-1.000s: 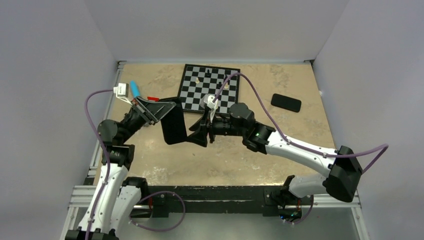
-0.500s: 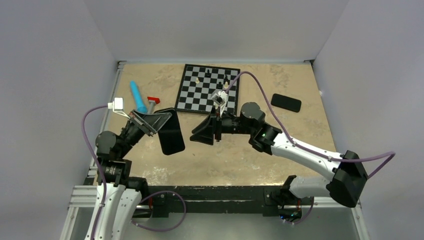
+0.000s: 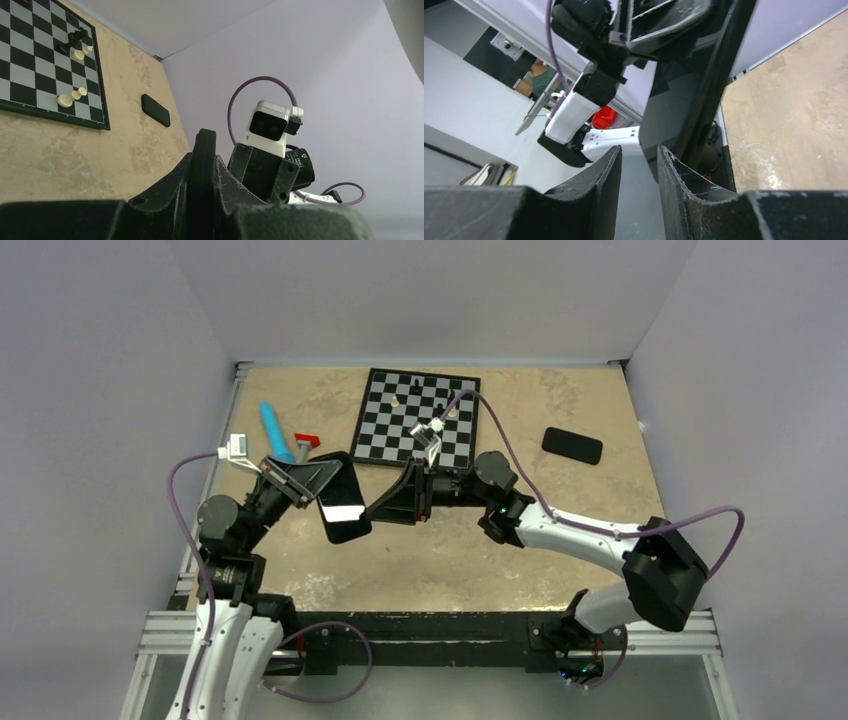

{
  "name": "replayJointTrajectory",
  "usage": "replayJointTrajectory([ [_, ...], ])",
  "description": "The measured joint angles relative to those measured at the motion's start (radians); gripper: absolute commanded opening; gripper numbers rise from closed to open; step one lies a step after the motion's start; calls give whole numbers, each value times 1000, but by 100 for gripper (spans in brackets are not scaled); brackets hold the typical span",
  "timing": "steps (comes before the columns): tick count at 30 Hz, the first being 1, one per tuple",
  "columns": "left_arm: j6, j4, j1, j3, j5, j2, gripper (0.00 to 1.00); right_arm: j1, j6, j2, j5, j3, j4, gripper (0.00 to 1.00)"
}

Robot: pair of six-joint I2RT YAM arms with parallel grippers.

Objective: Take the phone out of the phone case
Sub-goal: Remove the phone case from the phone.

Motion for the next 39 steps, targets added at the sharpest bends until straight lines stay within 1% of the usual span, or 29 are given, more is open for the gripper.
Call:
replayJointTrajectory([
  [7,-41,63,0,-33,0,21,0,39,18,15,5,0,36,45],
  [11,-46,69,0,-33,-1,15,0,40,-12,8,36,-2,-7,48],
  [17,-37,61,0,-33,-3,1,0,40,-113,-82,116,-2,-161,48],
  [20,-37,61,0,-33,-3,-9,0,40,-130,-86,133,-1,-201,46],
  [26,-37,60,0,-33,-3,-8,0,50,-119,-29,131,-1,-202,41],
  [30,-30,60,0,-33,0,-3,0,64,-101,-6,130,-1,-181,40],
  [32,-31,62,0,-33,0,-3,0,64,-96,-6,130,-1,-176,41],
  [36,-31,63,0,-33,0,-3,0,66,-99,-7,136,-1,-180,49],
  [39,-27,59,0,-33,0,-4,0,71,-128,-28,164,-1,-226,50],
])
